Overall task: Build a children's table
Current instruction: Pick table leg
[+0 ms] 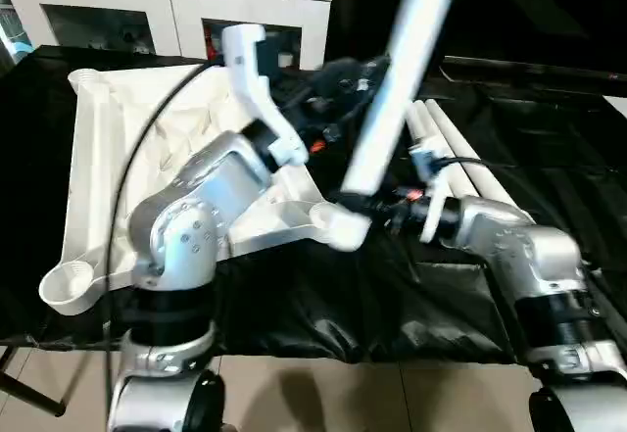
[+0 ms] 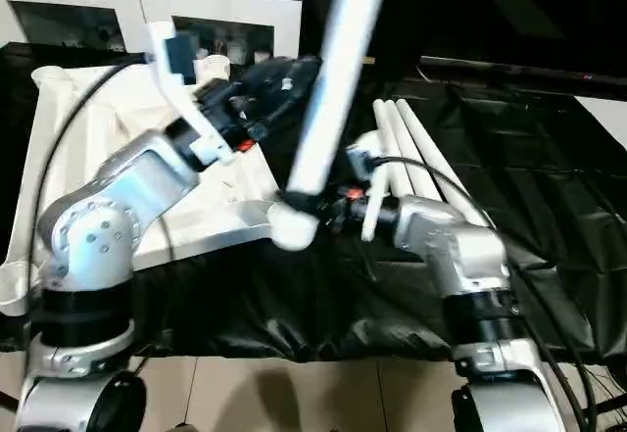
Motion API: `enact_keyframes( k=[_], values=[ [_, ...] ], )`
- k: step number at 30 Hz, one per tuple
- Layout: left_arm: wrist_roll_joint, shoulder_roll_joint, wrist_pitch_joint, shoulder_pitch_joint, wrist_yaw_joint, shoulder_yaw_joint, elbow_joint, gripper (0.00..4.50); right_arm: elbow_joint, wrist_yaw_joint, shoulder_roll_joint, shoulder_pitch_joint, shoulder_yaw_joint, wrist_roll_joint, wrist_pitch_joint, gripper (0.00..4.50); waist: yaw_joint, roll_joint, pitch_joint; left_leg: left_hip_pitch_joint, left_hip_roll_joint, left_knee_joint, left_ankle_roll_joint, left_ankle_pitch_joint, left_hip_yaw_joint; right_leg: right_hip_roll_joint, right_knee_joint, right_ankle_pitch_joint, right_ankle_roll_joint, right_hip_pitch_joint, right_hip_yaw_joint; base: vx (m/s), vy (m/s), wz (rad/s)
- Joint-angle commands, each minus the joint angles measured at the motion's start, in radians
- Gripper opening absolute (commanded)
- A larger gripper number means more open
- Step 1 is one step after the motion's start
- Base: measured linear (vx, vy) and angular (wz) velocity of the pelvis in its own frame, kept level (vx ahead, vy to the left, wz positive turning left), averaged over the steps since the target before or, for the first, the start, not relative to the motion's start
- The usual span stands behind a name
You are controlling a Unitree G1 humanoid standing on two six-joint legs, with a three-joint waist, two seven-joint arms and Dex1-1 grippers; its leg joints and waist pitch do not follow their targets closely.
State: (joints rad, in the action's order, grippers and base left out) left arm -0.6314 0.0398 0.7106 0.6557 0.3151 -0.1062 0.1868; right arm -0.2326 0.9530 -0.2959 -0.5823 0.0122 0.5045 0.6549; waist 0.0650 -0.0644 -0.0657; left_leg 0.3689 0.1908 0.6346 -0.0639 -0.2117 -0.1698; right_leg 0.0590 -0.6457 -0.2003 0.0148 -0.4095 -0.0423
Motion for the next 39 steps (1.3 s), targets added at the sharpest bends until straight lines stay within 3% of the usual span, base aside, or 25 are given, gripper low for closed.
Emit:
enact_keyframes(
  k=[1, 2, 4, 5, 6, 8, 10, 12, 13, 14, 16, 17, 19, 21, 22, 24, 27, 28, 29, 30, 31, 32, 34, 35, 39],
  values=[
    [0.12, 0.044, -0.04, -0.034, -0.06, 0.028, 0.027, 3.02, 0.081, -0.067, -0.02, 0.019, 0.023, -0.032, -0.017, 1.88, 0.002, 0.011, 0.075, -0.008, 0.035, -0.075, 0.004, -0.051, 0.009, 0.066, 0.073, -0.052, 0.218, 0.069, 0.042, 0.0, 0.0, 0.0],
    [0.12, 0.044, -0.04, -0.034, -0.06, 0.028, 0.027, 3.02, 0.081, -0.067, -0.02, 0.019, 0.023, -0.032, -0.017, 1.88, -0.002, 0.012, 0.072, -0.007, 0.034, -0.077, -0.001, -0.057, 0.009, 0.065, 0.075, -0.076, 0.201, 0.07, 0.042, 0.0, 0.0, 0.0],
    [0.26, 0.109, -0.106, -0.111, -0.12, 0.054, 0.045, 3.02, 0.115, -0.175, -0.014, 0.046, -0.002, -0.129, -0.092, 1.88, -0.002, 0.012, 0.073, -0.007, 0.036, -0.078, -0.007, -0.057, 0.012, 0.067, 0.078, -0.098, 0.188, 0.066, 0.042, 0.0, 0.0, 0.0],
    [0.343, 0.133, -0.146, -0.198, -0.186, 0.049, 0.074, 3.02, 0.142, -0.284, 0.03, 0.073, 0.01, -0.182, -0.162, 1.88, -0.007, 0.009, 0.072, -0.006, 0.034, -0.078, -0.016, -0.051, 0.009, 0.065, 0.078, -0.105, 0.172, 0.066, 0.042, 0.0, 0.0, 0.0],
    [0.356, 0.136, -0.153, -0.216, -0.202, 0.046, 0.08, 3.02, 0.149, -0.308, 0.041, 0.079, 0.016, -0.189, -0.175, 1.88, -0.014, 0.009, 0.073, -0.001, 0.036, -0.08, -0.025, -0.043, 0.011, 0.067, 0.076, -0.104, 0.158, 0.065, 0.041, 0.0, 0.0, 0.0],
    [0.377, 0.146, -0.143, -0.308, -0.222, 0.047, 0.132, 3.02, 0.208, -0.347, 0.067, 0.125, 0.019, -0.192, -0.169, 1.88, -0.013, 0.014, 0.08, -0.009, 0.033, -0.076, -0.023, -0.035, 0.008, 0.064, 0.073, -0.08, 0.164, 0.064, 0.045, 0.0, 0.0, 0.0],
    [0.431, 0.133, -0.152, -0.401, -0.286, 0.047, 0.175, 3.02, 0.273, -0.392, 0.093, 0.182, 0.019, -0.205, -0.178, 1.88, -0.012, 0.021, 0.074, -0.008, 0.037, -0.083, -0.016, -0.059, 0.008, 0.059, 0.075, -0.063, 0.173, 0.058, 0.043, 0.0, 0.0, 0.0],
    [0.467, 0.124, -0.165, -0.449, -0.322, 0.046, 0.196, 3.02, 0.31, -0.438, 0.125, 0.215, 0.032, -0.208, -0.191, 1.88, -0.01, 0.024, 0.07, -0.01, 0.04, -0.088, -0.018, -0.094, 0.008, 0.059, 0.081, -0.085, 0.169, 0.054, 0.044, 0.0, 0.0, 0.0],
    [0.49, 0.117, -0.174, -0.482, -0.345, 0.052, 0.212, 3.02, 0.342, -0.478, 0.136, 0.239, 0.041, -0.208, -0.158, 1.88, -0.011, 0.023, 0.068, -0.01, 0.039, -0.089, -0.02, -0.108, 0.009, 0.058, 0.083, -0.101, 0.167, 0.054, 0.043, 0.0, 0.0, 0.0],
    [0.497, 0.105, -0.177, -0.505, -0.357, 0.06, 0.223, 3.02, 0.361, -0.501, 0.134, 0.258, 0.054, -0.206, -0.129, 1.88, -0.015, 0.034, 0.063, -0.013, 0.039, -0.096, -0.036, -0.157, 0.012, 0.054, 0.091, -0.141, 0.151, 0.051, 0.043, 0.0, 0.0, 0.0],
    [0.52, 0.079, -0.246, -0.555, -0.38, 0.066, 0.216, 3.02, 0.377, -0.542, 0.131, 0.313, 0.049, -0.246, -0.152, 1.88, -0.012, 0.047, 0.059, -0.017, 0.038, -0.099, -0.049, -0.215, 0.013, 0.055, 0.099, -0.198, 0.134, 0.045, 0.043, 0.0, 0.0, 0.0],
    [0.541, 0.072, -0.284, -0.581, -0.393, 0.072, 0.205, 3.02, 0.385, -0.558, 0.127, 0.341, 0.039, -0.272, -0.172, 1.88, -0.015, 0.04, 0.058, -0.017, 0.036, -0.099, -0.051, -0.235, 0.012, 0.053, 0.105, -0.223, 0.125, 0.046, 0.043, 0.0, 0.0, 0.0],
    [0.583, 0.082, -0.33, -0.603, -0.409, 0.086, 0.184, 3.02, 0.396, -0.579, 0.139, 0.366, 0.044, -0.28, -0.19, 1.88, -0.017, 0.03, 0.062, -0.009, 0.035, -0.102, -0.046, -0.245, 0.016, 0.056, 0.109, -0.265, 0.094, 0.051, 0.043, 0.0, 0.0, 0.0],
    [0.617, 0.099, -0.332, -0.608, -0.419, 0.107, 0.177, 3.02, 0.405, -0.585, 0.145, 0.375, 0.058, -0.276, -0.2, 1.88, -0.02, 0.032, 0.064, -0.005, 0.032, -0.102, -0.038, -0.226, 0.017, 0.057, 0.108, -0.255, 0.082, 0.051, 0.044, 0.0, 0.0, 0.0],
    [0.632, 0.11, -0.347, -0.608, -0.412, 0.119, 0.18, 3.02, 0.402, -0.615, 0.135, 0.386, 0.048, -0.321, -0.216, 1.88, -0.023, 0.023, 0.063, -0.006, 0.033, -0.101, -0.031, -0.219, 0.017, 0.057, 0.105, -0.252, 0.079, 0.048, 0.045, 0.0, 0.0, 0.0],
    [0.628, 0.119, -0.388, -0.601, -0.391, 0.103, 0.171, 3.02, 0.379, -0.671, 0.157, 0.405, 0.058, -0.353, -0.29, 1.88, -0.026, 0.03, 0.062, -0.005, 0.032, -0.1, -0.036, -0.204, 0.015, 0.059, 0.108, -0.253, 0.081, 0.045, 0.045, 0.0, 0.0, 0.0],
    [0.629, 0.099, -0.375, -0.603, -0.381, 0.113, 0.194, 3.02, 0.404, -0.693, 0.194, 0.425, 0.104, -0.277, -0.25, 1.88, -0.032, 0.034, 0.064, -0.004, 0.032, -0.101, -0.036, -0.204, 0.017, 0.056, 0.102, -0.209, 0.091, 0.046, 0.045, 0.0, 0.0, 0.0],
    [0.618, 0.09, -0.381, -0.607, -0.378, 0.112, 0.198, 3.02, 0.41, -0.686, 0.2, 0.431, 0.106, -0.263, -0.244, 1.88, -0.035, 0.055, 0.065, -0.008, 0.033, -0.1, -0.041, -0.216, 0.017, 0.054, 0.105, -0.17, 0.1, 0.046, 0.045, 0.0, 0.0, 0.0],
    [0.595, 0.073, -0.395, -0.625, -0.367, 0.111, 0.199, 3.02, 0.419, -0.686, 0.217, 0.439, 0.114, -0.237, -0.218, 1.88, -0.03, 0.092, 0.066, -0.009, 0.031, -0.101, -0.049, -0.218, 0.023, 0.055, 0.095, -0.142, 0.109, 0.046, 0.043, 0.0, 0.0, 0.0],
    [0.593, 0.068, -0.396, -0.643, -0.362, 0.12, 0.193, 3.02, 0.415, -0.687, 0.215, 0.444, 0.115, -0.239, -0.217, 1.88, -0.028, 0.087, 0.064, -0.006, 0.031, -0.104, -0.041, -0.215, 0.024, 0.054, 0.097, -0.107, 0.126, 0.049, 0.041, 0.0, 0.0, 0.0],
    [0.592, 0.067, -0.394, -0.659, -0.362, 0.133, 0.187, 3.02, 0.41, -0.687, 0.21, 0.448, 0.114, -0.246, -0.22, 1.88, -0.034, 0.067, 0.069, 0.0, 0.031, -0.1, -0.029, -0.195, 0.022, 0.054, 0.096, -0.077, 0.14, 0.061, 0.04, 0.0, 0.0, 0.0],
    [0.597, 0.071, -0.399, -0.665, -0.362, 0.135, 0.193, 3.02, 0.412, -0.686, 0.213, 0.448, 0.116, -0.241, -0.218, 1.88, -0.024, 0.072, 0.072, 0.002, 0.026, -0.096, -0.01, -0.163, 0.018, 0.058, 0.095, -0.068, 0.148, 0.061, 0.042, 0.0, 0.0, 0.0],
    [0.596, 0.077, -0.408, -0.674, -0.367, 0.127, 0.215, 3.02, 0.407, -0.689, 0.225, 0.44, 0.124, -0.225, -0.213, 1.88, -0.022, 0.078, 0.072, 0.003, 0.025, -0.095, 0.003, -0.157, 0.016, 0.06, 0.099, -0.092, 0.152, 0.061, 0.043, 0.0, 0.0, 0.0],
    [0.586, 0.074, -0.393, -0.677, -0.37, 0.117, 0.223, 3.02, 0.398, -0.686, 0.228, 0.435, 0.126, -0.216, -0.211, 1.88, -0.021, 0.093, 0.071, 0.002, 0.027, -0.096, 0.002, -0.164, 0.017, 0.061, 0.102, -0.121, 0.151, 0.058, 0.042, 0.0, 0.0, 0.0],
    [0.59, 0.071, -0.388, -0.694, -0.364, 0.096, 0.262, 3.02, 0.441, -0.664, 0.202, 0.421, 0.096, -0.207, -0.18, 1.88, -0.024, 0.079, 0.064, -0.003, 0.03, -0.102, -0.013, -0.222, 0.016, 0.056, 0.112, -0.23, 0.124, 0.052, 0.04, 0.0, 0.0, 0.0]
  ],
)
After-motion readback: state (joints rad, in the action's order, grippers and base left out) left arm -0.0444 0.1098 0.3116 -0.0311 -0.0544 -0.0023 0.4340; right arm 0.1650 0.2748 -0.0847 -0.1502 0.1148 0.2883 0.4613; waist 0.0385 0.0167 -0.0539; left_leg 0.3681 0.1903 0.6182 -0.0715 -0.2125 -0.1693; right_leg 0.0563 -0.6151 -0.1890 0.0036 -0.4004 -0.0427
